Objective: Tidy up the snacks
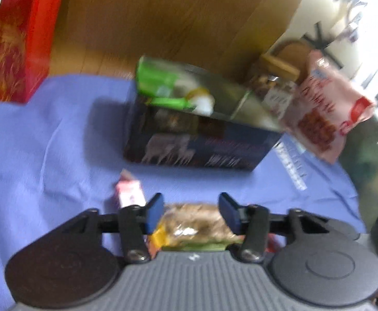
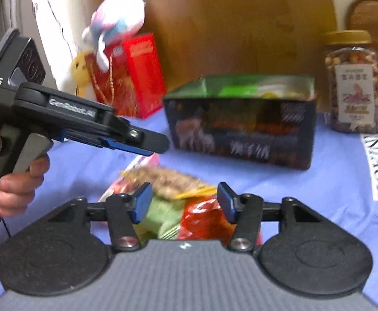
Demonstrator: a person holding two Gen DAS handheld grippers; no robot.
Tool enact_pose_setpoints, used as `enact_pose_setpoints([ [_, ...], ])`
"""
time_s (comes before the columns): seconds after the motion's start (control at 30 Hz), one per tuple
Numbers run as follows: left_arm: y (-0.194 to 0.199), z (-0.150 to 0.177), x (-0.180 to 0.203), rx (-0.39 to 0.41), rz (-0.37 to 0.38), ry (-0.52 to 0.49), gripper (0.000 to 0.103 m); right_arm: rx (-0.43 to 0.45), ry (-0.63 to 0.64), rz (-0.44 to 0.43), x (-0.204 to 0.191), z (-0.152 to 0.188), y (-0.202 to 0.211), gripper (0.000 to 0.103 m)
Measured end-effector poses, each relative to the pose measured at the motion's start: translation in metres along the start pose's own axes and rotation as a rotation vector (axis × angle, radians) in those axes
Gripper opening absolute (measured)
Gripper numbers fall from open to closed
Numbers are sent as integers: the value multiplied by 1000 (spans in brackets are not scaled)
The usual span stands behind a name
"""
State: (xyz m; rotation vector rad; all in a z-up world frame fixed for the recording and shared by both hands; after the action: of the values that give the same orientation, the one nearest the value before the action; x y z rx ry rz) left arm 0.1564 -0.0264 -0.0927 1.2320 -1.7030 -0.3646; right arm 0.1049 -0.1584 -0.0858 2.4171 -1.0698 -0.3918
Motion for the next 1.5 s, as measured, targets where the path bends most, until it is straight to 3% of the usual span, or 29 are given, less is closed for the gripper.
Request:
enact_pose_setpoints([
  [0.1,-7,9,-6,-29,44,50,49,-34,-30,9,-2,4,-15,55],
  [0.2,-8,14,-3,-11,40,48,49,-27,-104,-7,7,8,-19,52],
  [0.27,-8,15,0,-2,48,59,47,-15,-126,-10,9,11,-16,47],
  [0.33,-7,17,3,-3,71,72,44,0,-142,-19,9,10,-12,34],
  [0.4,-4,18,11,-1,95,71,43,20,-150,-16,9,7,-6,30],
  [0.63,18,38,57,29,169,-12,43,113,-59,107,2,1,40,29],
  [0.8,25,66,82,30,177,-90,44,154,-67,158,1,14,72,29],
  [1.0,18,95,83,22,129,-152,44,122,-96,151,0,41,80,33],
  [1.17,20,103,82,0,147,-138,48,58,-107,175,-2,59,79,50],
  [1.23,24,101,81,8,158,-131,52,67,-96,181,-6,61,85,63],
  [1.5,46,96,82,46,178,-109,57,64,-71,218,-10,64,91,64],
])
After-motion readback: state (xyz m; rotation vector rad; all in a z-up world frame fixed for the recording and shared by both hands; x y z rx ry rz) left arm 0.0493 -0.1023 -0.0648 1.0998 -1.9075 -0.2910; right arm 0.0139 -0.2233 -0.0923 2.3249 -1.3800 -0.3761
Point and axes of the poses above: each gripper's, at about its wrist camera, not at the fingertips, and y roughly against the way its jaws point, x to its right, z to its underside, the point moved 9 cm from there along -y, roughly the way its jaws point, and after that the axes turned 13 degrees about y, right-handed, at the moved point
